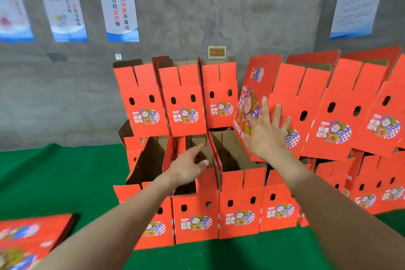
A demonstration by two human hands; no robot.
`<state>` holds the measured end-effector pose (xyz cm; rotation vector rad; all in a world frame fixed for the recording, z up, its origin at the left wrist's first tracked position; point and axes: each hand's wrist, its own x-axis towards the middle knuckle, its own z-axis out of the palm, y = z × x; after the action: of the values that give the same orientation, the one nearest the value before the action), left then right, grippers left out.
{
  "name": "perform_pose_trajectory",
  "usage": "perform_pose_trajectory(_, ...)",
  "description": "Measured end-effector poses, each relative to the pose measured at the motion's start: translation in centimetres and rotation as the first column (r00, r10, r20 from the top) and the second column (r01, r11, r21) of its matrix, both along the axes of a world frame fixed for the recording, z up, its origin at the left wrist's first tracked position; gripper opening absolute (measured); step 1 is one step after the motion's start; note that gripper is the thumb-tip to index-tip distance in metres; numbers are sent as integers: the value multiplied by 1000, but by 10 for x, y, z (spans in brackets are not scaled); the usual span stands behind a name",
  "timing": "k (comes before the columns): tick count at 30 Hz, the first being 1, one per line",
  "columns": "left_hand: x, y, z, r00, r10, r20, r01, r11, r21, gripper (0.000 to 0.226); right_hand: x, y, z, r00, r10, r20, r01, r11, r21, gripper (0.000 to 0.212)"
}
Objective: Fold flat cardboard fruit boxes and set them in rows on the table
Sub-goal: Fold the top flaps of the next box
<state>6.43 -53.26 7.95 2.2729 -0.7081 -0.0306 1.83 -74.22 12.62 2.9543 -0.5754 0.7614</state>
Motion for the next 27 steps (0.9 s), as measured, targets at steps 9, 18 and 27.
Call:
perform_pose_trajectory(9,-22,206,-24,959,280,-33,-280,960,-2,35,-14,95,16,889,271,369,-363,909,207,43)
perform_pose_trajectory(18,-73,459,-122,734,644,-217,-674,729,-116,22,-23,396,-138,602,798,26,-634,459,622,26)
perform_pose_trajectory(27,-95,627,-192,515,854,-69,-823,515,239,24,-5,522,-245,574,733,-365,-295,601,743,28)
